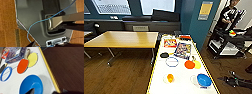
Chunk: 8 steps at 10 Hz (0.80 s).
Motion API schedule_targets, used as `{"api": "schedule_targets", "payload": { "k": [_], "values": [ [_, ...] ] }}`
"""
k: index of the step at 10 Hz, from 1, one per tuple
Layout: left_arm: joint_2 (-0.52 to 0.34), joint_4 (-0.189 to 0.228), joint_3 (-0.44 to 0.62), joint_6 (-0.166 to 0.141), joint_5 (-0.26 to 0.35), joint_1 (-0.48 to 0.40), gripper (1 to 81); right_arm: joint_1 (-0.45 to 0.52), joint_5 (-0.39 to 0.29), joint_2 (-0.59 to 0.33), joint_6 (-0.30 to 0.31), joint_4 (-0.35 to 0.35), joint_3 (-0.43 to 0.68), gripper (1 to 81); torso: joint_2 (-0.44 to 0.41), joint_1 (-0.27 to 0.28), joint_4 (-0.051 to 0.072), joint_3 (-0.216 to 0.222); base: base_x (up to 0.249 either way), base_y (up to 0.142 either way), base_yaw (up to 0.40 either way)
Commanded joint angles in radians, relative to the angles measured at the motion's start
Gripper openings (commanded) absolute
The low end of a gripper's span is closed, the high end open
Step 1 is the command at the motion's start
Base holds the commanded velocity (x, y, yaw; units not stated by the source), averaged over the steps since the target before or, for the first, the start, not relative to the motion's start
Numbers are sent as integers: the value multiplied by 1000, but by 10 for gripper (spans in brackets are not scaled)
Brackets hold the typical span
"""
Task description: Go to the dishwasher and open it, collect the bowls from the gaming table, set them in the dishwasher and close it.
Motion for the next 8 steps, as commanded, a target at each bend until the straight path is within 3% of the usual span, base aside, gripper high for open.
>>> {"api": "schedule_targets", "payload": {
  "k": [1,8],
  "values": [
    [4,-5,0,-2,64,-18,811,118,-83,1,98,6,-56,811,0,0,0,0,0,0,0],
    [3,-7,-1,-2,64,-18,811,94,-94,146,107,4,-144,811,0,0,0,0,0,0,0]
  ]
}}
